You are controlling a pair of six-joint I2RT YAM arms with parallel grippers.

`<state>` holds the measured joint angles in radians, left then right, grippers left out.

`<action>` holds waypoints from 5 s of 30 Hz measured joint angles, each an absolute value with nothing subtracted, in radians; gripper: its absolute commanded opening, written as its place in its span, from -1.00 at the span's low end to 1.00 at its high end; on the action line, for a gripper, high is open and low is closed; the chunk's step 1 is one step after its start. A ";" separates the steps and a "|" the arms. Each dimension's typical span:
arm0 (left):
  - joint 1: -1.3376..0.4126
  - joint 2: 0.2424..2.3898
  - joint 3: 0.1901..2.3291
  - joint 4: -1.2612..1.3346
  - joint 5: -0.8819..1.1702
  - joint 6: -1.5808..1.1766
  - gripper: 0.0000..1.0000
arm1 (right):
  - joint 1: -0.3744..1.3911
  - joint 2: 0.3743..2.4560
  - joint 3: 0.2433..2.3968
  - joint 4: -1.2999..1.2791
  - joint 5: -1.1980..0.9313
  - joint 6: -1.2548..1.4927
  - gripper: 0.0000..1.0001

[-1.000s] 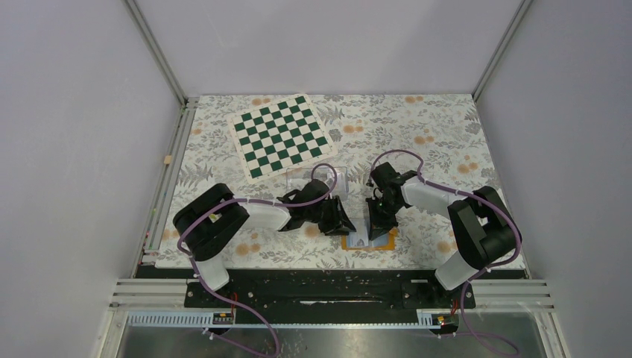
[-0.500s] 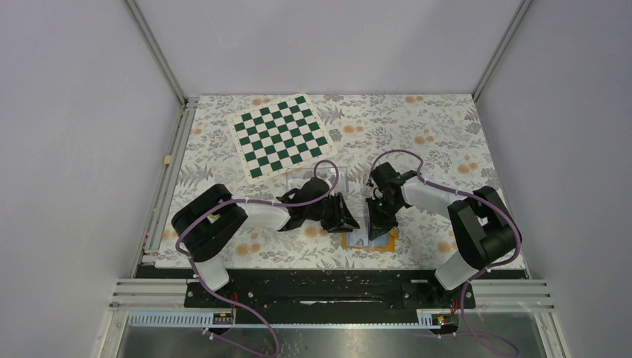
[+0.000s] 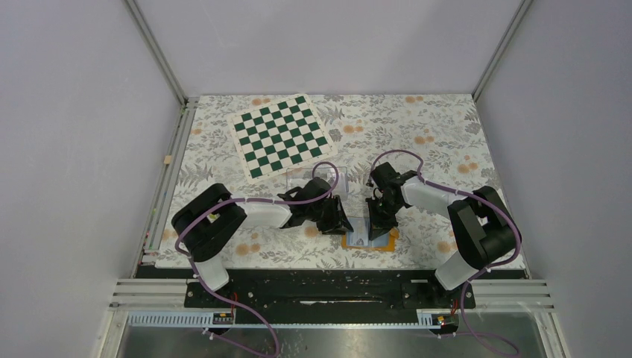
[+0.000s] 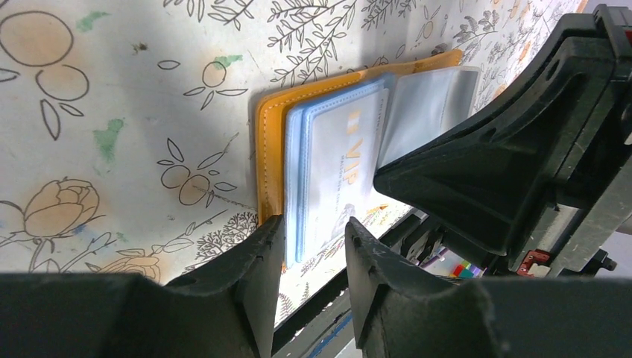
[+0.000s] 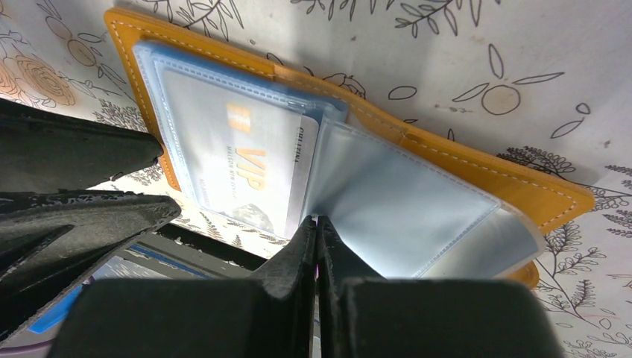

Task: Put the credit cards into the card holder
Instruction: Turn over the card slot in the card holder.

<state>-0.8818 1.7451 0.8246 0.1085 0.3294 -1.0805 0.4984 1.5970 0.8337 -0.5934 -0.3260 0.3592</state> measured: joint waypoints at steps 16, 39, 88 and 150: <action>-0.895 1.716 0.848 0.064 0.299 -1.051 -0.44 | 0.498 1.600 0.834 -0.593 -0.332 0.359 -1.00; -0.912 1.789 0.939 -0.035 0.284 -1.034 -0.42 | 0.498 1.607 0.834 -0.593 -0.339 0.357 -1.00; -0.927 1.802 1.037 -0.092 0.336 -1.012 -0.89 | 0.498 1.426 0.882 -0.721 -0.318 0.340 -0.30; -1.019 2.092 1.707 -0.955 0.025 -0.767 -0.99 | 0.356 1.519 0.890 -0.833 -0.172 0.327 -1.00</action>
